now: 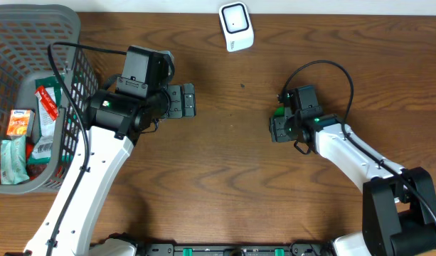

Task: Scan the item barcode

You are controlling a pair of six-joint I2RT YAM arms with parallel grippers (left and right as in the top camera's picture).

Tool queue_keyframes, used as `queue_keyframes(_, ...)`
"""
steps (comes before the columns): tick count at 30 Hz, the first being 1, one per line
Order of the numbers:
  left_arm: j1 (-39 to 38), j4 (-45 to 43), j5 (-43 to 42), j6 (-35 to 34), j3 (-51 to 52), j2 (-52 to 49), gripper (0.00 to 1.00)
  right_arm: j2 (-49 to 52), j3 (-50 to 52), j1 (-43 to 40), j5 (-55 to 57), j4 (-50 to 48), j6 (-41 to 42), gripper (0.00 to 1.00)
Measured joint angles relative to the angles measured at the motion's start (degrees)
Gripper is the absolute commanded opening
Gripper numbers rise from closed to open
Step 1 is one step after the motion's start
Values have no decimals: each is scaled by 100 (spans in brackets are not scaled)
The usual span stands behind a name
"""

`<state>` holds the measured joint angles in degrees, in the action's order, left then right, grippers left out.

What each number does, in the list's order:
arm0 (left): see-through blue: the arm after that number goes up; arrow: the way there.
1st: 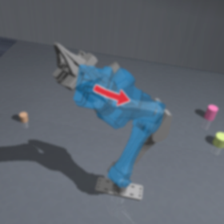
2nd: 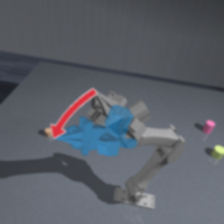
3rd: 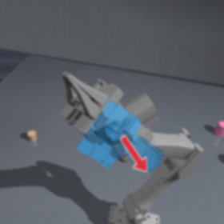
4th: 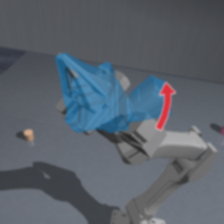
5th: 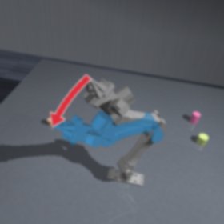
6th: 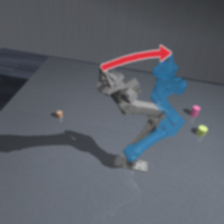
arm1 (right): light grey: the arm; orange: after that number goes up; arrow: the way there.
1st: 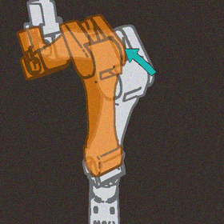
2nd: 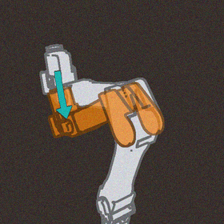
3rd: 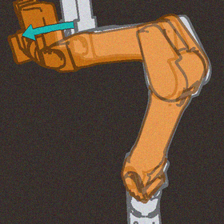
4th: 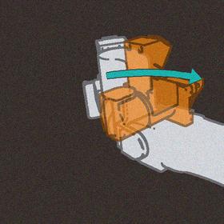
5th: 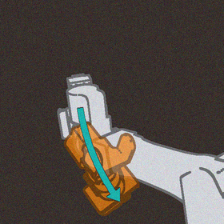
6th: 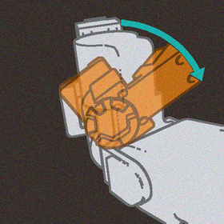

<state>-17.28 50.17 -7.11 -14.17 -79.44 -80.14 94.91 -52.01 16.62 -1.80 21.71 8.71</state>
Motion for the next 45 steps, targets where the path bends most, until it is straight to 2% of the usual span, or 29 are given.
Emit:
queue_keyframes(4,-2,0,-2,0,0,0,96,-190,35,0,-2,31,2,60)
queue_keyframes(10,-2,0,-2,0,0,0,97,-1025,22,0,-175,452,52,60)
queue_keyframes(13,-2,0,-2,0,0,0,96,-1279,-205,0,-372,1084,210,59)
queue_keyframes(17,0,0,0,0,0,0,96,-1233,-935,0,-708,2483,385,59)
queue_keyframes(23,-2,2,-2,0,0,0,96,-675,-2529,0,-925,4465,501,57)
queue_keyframes(26,-2,-2,-2,0,0,0,97,-310,-3064,0,-999,4896,503,57)
queue_keyframes(39,-2,0,-2,0,0,0,96,1853,-3254,-13,-2052,5069,-136,56)
queue_keyframes(45,-2,0,-2,0,0,0,96,2216,-3261,-157,-2050,5090,-205,58)
